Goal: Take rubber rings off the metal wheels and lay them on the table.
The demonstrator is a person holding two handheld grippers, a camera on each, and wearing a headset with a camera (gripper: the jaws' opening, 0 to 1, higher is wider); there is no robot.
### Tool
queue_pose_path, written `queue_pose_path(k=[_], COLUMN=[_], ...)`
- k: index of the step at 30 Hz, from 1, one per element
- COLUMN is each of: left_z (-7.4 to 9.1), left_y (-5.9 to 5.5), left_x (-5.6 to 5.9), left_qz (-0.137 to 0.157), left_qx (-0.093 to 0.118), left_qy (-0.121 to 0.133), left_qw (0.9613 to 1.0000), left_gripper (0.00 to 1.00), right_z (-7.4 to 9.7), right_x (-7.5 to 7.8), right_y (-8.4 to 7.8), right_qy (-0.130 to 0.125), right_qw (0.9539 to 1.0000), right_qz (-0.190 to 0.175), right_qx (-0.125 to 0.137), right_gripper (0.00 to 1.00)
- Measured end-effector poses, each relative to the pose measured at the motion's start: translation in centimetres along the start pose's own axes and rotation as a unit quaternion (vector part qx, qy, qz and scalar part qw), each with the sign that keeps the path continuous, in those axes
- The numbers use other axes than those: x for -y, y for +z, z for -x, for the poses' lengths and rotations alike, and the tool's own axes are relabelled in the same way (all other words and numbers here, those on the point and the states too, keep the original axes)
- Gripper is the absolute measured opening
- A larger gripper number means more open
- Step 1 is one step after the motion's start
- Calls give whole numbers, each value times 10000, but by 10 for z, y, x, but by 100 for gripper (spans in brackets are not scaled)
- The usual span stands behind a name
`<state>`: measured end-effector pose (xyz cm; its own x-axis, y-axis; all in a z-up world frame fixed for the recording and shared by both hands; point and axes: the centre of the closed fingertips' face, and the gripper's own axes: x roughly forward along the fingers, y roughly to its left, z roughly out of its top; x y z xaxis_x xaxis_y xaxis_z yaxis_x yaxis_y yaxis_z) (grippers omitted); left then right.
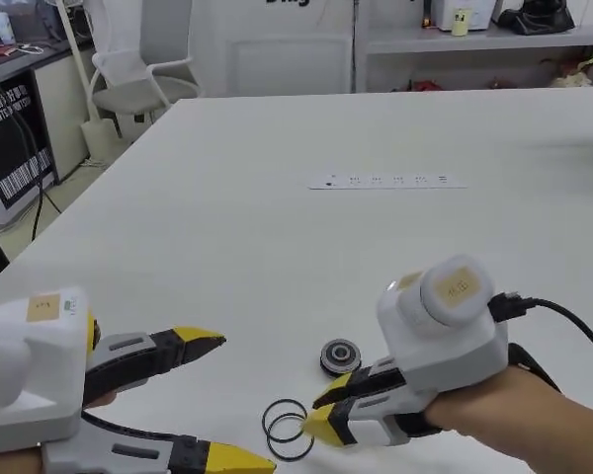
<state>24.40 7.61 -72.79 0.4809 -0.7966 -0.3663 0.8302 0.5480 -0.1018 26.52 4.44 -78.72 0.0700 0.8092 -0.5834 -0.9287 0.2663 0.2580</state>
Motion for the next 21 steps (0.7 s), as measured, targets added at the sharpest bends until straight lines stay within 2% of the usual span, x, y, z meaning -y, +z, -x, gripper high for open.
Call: queue_pose_path(k=[11, 21], left_z=[-1, -2], left_y=[0, -2], left_x=[1, 1], left_qz=[14, 26], left_qx=[-4, -74], left_qy=[-24, -19], left_qw=[10000, 10000], left_gripper=[84, 83], right_z=[14, 35], right_x=[16, 40], right_y=[15, 30], right_qy=[-222, -550], right_qw=[9991, 9949], right_qz=[-59, -238], right_qx=[354, 810], right_gripper=[16, 20])
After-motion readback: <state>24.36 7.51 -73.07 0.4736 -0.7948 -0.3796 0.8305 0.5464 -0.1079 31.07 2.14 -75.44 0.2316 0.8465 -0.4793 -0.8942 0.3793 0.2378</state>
